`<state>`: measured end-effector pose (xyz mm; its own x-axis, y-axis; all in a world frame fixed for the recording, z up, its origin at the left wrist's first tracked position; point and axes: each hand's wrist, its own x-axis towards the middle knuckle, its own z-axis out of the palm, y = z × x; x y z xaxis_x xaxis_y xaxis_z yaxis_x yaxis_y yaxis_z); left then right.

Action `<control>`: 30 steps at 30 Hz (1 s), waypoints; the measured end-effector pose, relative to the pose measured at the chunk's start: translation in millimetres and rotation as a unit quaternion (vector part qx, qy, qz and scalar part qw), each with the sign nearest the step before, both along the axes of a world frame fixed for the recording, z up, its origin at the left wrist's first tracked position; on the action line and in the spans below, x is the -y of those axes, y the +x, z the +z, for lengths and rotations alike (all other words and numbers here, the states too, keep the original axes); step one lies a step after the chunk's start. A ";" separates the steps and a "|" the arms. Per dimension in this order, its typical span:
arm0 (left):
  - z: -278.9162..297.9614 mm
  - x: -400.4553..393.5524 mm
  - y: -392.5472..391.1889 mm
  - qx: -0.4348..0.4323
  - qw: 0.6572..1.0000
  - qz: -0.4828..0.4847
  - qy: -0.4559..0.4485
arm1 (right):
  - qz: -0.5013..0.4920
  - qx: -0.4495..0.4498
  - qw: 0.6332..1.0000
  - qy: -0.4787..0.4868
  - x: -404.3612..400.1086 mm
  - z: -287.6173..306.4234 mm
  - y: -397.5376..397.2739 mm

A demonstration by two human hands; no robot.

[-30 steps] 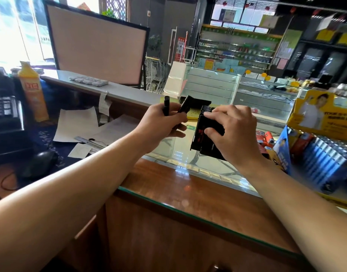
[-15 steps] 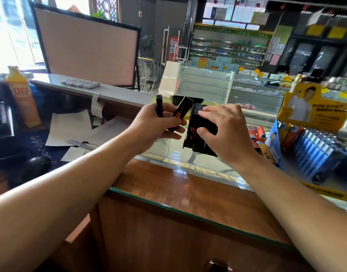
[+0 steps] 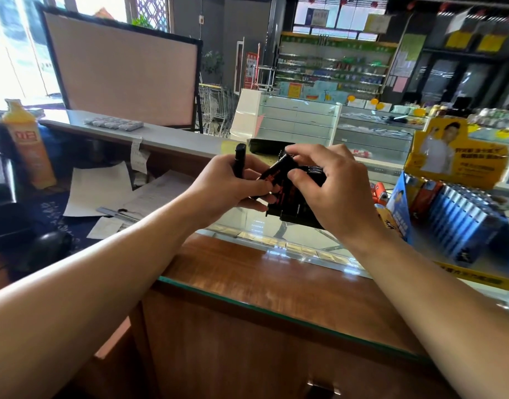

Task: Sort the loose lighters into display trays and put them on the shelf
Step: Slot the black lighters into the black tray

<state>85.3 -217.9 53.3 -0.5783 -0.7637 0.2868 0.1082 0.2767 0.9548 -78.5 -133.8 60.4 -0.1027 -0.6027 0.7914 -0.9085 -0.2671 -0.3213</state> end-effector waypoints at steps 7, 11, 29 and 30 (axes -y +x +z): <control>-3.3 -8.6 -8.8 -0.038 0.998 -0.047 0.007 | 0.004 0.098 0.993 -0.063 3.4 -2.3 7.6; -3.5 -8.0 -9.5 -0.046 0.998 -0.042 -0.015 | 0.013 0.100 0.993 -0.053 2.5 -1.7 9.9; -0.6 4.2 -6.5 0.008 0.993 0.117 0.035 | -0.003 0.075 0.997 -0.012 1.7 1.6 -17.9; -0.4 4.1 -6.7 0.008 0.993 0.113 0.042 | -0.014 0.058 0.998 0.002 2.8 0.2 -17.0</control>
